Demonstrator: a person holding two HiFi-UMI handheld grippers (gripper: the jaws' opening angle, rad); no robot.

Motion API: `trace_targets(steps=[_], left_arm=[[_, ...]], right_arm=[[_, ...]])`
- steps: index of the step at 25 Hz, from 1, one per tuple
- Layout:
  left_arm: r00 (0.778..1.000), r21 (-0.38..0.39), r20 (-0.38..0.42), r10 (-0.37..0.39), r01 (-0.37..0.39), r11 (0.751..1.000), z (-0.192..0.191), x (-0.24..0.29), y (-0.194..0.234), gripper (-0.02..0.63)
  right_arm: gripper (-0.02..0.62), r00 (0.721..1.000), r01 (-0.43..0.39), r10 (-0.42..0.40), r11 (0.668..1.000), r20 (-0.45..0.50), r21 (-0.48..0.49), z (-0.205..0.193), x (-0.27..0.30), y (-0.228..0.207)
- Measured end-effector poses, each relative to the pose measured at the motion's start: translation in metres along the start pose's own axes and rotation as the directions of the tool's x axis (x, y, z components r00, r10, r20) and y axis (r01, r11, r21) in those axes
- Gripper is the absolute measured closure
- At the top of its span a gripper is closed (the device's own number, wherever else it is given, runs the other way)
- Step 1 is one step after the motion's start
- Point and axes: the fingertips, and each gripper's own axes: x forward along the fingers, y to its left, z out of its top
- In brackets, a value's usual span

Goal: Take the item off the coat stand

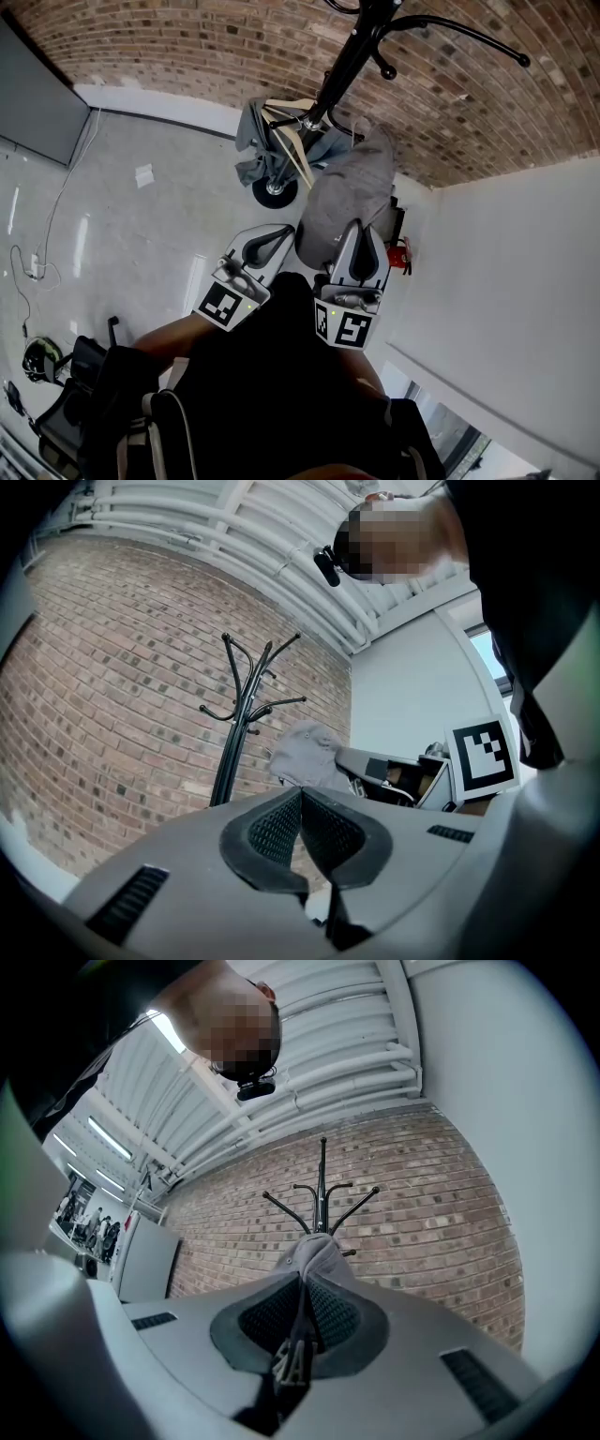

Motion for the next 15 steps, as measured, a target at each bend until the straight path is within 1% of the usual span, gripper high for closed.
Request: trace_targets(steps=[6,15], left_arm=[[1.000,0.010,0.010,-0.004,0.003,1.000,0.0012,0.0000,0.0018,0.588],[1.000,0.012,-0.010,-0.029,0.030,0.999,-0.0032,0.0013,0.0000,0.588]], right_arm=[[0.558,1.000,0.005,-0.005,1.000,0.002,-0.003,-0.0020,-0.0018,0.0000],[0.558,1.000,0.018,-0.018,1.000,0.019,0.004,-0.0011,0.0022,0.0033]])
